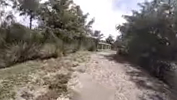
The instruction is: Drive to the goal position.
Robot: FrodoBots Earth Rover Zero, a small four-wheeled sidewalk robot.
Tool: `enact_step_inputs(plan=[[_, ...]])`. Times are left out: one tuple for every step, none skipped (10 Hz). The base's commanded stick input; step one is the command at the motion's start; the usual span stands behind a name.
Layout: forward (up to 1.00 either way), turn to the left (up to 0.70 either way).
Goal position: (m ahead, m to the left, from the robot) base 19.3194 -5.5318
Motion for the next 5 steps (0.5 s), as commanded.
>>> enact_step_inputs(plan=[[0.85, 0.00], [0.85, 0.00], [0.85, 0.00], [0.85, -0.07], [0.85, -0.21]])
